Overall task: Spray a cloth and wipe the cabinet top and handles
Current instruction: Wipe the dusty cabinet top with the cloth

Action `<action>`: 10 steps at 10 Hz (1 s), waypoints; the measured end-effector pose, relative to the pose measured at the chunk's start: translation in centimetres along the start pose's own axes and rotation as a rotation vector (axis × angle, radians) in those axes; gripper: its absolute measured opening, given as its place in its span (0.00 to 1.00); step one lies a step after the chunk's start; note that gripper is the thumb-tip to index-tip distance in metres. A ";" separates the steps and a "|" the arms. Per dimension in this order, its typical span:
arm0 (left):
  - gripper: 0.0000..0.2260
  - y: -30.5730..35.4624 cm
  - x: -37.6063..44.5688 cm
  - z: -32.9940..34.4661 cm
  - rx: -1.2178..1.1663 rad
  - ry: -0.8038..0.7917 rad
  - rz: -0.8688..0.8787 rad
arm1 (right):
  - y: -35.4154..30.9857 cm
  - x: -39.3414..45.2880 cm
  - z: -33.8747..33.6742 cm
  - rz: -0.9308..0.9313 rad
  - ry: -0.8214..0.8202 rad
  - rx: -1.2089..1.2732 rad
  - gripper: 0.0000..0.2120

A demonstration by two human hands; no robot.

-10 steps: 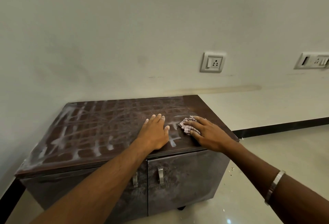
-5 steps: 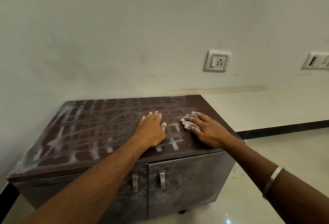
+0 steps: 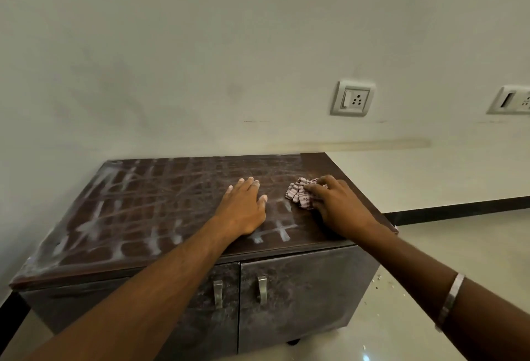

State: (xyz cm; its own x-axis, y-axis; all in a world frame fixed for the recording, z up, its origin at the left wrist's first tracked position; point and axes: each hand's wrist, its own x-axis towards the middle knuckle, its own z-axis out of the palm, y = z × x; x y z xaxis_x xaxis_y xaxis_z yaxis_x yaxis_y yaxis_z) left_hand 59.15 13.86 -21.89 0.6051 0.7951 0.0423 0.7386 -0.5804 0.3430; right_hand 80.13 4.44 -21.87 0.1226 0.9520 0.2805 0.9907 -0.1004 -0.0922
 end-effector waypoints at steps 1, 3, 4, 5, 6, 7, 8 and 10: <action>0.25 0.0 -0.2 0.0 -0.005 -0.002 0.001 | 0.7 0.5 0.1 -0.008 -0.024 0.084 0.24; 0.25 -0.6 -0.2 0.0 0.001 -0.005 -0.016 | 0.9 2.0 0.1 0.116 -0.141 0.274 0.27; 0.25 -0.6 -0.1 0.1 0.004 -0.004 -0.014 | 0.8 1.7 0.9 0.144 -0.170 0.209 0.26; 0.25 -0.3 0.0 0.4 0.006 -0.009 -0.009 | 0.6 2.1 1.4 0.181 -0.186 0.139 0.25; 0.25 -0.1 0.3 0.7 0.018 -0.008 -0.006 | 0.5 2.7 1.8 0.173 -0.174 0.114 0.25; 0.25 -0.1 0.5 0.5 0.033 0.011 -0.010 | 1.4 1.9 1.8 0.081 -0.157 0.100 0.24; 0.25 -0.4 0.8 0.2 0.046 0.020 -0.013 | 3.4 1.0 1.3 0.022 -0.172 0.102 0.24; 0.25 -0.6 1.2 0.2 0.050 0.011 -0.009 | 2.8 3.8 1.2 0.164 -0.263 0.081 0.24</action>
State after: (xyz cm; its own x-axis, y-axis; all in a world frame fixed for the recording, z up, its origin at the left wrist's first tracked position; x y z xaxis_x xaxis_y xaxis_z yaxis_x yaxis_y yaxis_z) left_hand 59.48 15.12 -22.24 0.5949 0.8022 0.0500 0.7584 -0.5808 0.2957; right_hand 83.27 8.14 -22.20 0.2505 0.9681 0.0004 0.9497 -0.2457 -0.1943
